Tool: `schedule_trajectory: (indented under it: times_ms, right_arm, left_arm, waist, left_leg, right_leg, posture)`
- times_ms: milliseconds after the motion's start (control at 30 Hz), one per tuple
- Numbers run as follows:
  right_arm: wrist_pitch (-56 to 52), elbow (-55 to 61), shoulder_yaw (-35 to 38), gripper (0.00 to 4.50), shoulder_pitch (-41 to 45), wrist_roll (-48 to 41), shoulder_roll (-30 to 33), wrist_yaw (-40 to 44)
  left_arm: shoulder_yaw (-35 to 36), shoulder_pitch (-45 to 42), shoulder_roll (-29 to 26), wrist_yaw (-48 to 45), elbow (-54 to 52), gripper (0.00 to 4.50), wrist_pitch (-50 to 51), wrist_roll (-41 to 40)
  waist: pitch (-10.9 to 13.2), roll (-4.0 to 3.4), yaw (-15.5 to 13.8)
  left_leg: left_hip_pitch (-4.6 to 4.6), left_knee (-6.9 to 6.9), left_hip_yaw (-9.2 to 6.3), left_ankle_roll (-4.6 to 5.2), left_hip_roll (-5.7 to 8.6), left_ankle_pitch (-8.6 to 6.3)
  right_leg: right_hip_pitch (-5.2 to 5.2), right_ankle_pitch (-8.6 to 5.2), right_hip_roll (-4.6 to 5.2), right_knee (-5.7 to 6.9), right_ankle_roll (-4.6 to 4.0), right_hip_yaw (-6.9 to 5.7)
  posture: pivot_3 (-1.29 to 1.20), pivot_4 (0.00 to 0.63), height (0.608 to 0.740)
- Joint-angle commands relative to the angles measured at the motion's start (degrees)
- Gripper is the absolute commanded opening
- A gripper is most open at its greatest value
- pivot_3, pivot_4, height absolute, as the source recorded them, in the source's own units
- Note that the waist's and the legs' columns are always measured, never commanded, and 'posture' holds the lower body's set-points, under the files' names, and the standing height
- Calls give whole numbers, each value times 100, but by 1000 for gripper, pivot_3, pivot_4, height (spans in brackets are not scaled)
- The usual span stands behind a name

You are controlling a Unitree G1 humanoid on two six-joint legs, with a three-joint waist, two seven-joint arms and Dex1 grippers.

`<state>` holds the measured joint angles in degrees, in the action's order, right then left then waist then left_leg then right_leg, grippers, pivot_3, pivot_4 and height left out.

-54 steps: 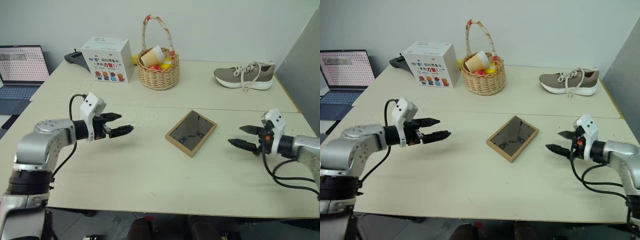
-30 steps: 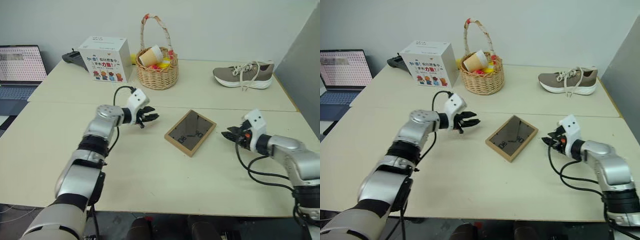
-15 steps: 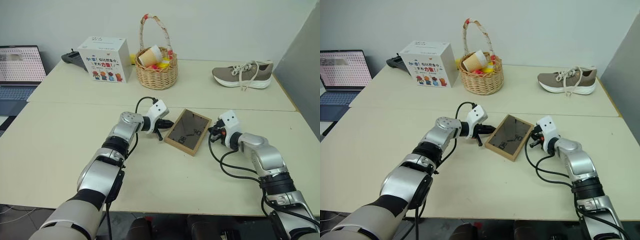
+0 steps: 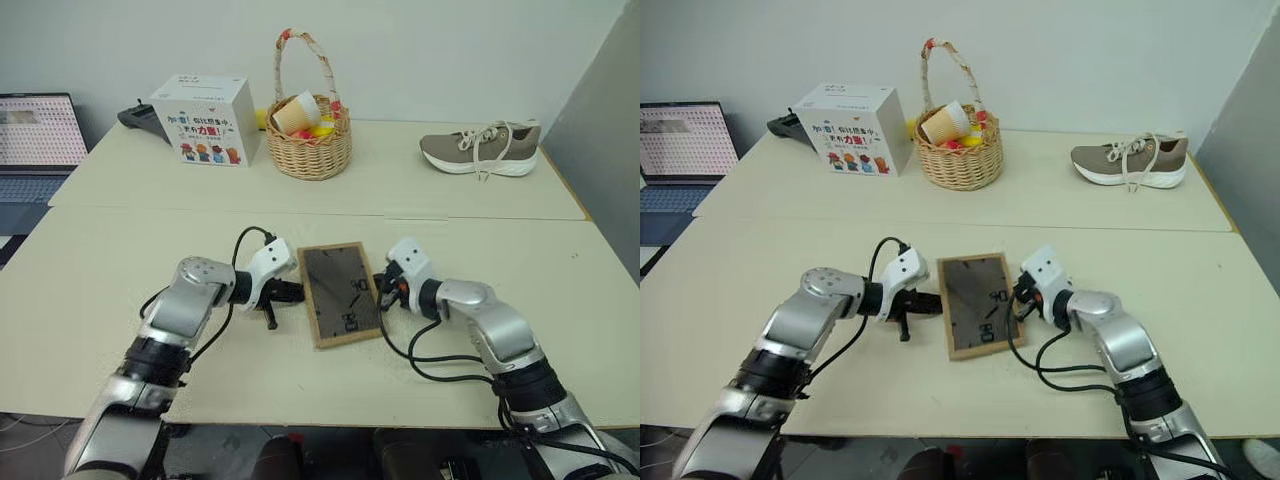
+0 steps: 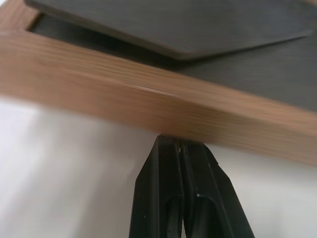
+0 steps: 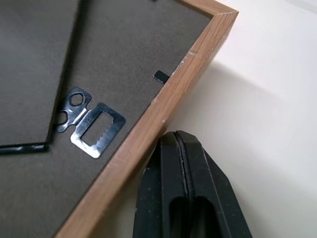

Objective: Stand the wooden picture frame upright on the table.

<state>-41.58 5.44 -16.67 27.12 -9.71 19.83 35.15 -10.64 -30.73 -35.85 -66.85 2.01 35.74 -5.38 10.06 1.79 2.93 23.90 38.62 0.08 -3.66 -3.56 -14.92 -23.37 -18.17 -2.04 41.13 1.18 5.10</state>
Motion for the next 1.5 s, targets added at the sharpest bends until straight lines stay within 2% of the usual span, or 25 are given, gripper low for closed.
schedule_trajectory:
  times_ms: [33,133,300,333,367,467,567,633,833,933,1000,1200,1500]
  right_arm:
    - [172,235,-104,0,7,138,231,166]
    - [326,238,75,0,-65,171,677,375]
    - [432,252,400,0,-223,37,1148,635]
    - [436,251,463,0,-243,3,1194,680]
    - [433,254,529,0,-263,-47,1229,733]
    - [554,291,602,0,-321,-230,1265,1013]
    - [629,314,536,0,-353,-364,1244,1250]
    - [661,301,410,0,-357,-368,1159,1292]
    - [658,352,88,0,-385,-286,771,1177]
    - [634,421,-20,0,-419,-269,689,1183]
    - [587,442,-105,0,-424,-283,612,1192]
    - [313,599,-224,0,-288,-331,364,1086]
    - [77,734,-129,0,-333,-319,324,931]
  left_arm:
    - [314,151,-449,85,-573,54,256,-168]
    - [500,584,-972,18,-606,54,-60,-144]
    - [826,1373,-1632,-247,-943,54,197,-535]
    - [973,1484,-1663,-238,-1072,413,461,-732]
    - [1171,1585,-1675,-246,-1284,553,902,-1066]
    - [1823,1762,-1584,-191,-2000,1202,2730,-2291]
    - [2588,1811,-1273,-154,-2315,1774,4756,-3467]
    - [3011,1924,-994,259,-2060,2205,5561,-3997]
    - [3358,2221,-277,1998,-1418,3342,5676,-5257]
    - [3372,2266,149,2775,-1355,3969,5676,-5571]
    - [3355,2267,661,3305,-1241,4393,5676,-5691]
    - [3025,2447,1370,3995,-1322,4461,5676,-5755]
    - [2857,2331,1540,4195,-1341,4461,5519,-5588]
  waist:
    - [0,0,-5]
    - [0,0,-12]
    - [0,0,-22]
    - [0,-1,-18]
    - [1,-2,-17]
    - [3,1,-3]
    - [3,2,14]
    - [3,1,25]
    - [2,2,22]
    - [1,1,4]
    - [-2,-3,-6]
    - [-65,-38,-26]
    - [-94,-59,-127]
  left_leg:
    - [0,3,0,0,-1,0]
    - [-1,4,2,1,1,-1]
    - [-5,2,4,2,-1,-1]
    - [-4,3,6,2,-2,-2]
    - [-9,2,7,2,-2,-2]
    - [-4,2,6,3,-4,-2]
    - [-4,3,4,4,-3,-3]
    - [-6,3,2,4,-3,-3]
    - [-9,3,-23,4,-8,-3]
    - [-9,6,-27,3,-5,-3]
    - [-8,7,-27,2,-3,-3]
    - [-17,6,-24,2,4,-3]
    - [-17,7,-13,1,16,-4]
  right_leg:
    - [1,0,0,-2,0,1]
    - [4,0,2,-3,0,-1]
    - [5,-1,3,-7,0,-2]
    - [6,-1,3,-6,0,-1]
    - [7,-1,2,-5,0,3]
    - [6,-2,-1,-5,0,-1]
    - [7,-2,-1,-5,1,-4]
    - [8,-2,-1,-5,1,-3]
    - [8,-2,12,-1,0,-5]
    - [12,-2,22,0,0,-8]
    - [13,-1,22,-3,0,-7]
    - [23,-1,22,-5,0,-5]
    - [29,-2,24,-18,2,2]
  posture:
    - [0,150,740]
    - [0,150,740]
    - [0,150,740]
    - [0,150,740]
    - [0,150,740]
    - [0,150,740]
    - [0,150,740]
    - [0,150,740]
    - [0,150,740]
    - [0,150,740]
    - [0,150,740]
    - [0,150,740]
    - [0,150,740]
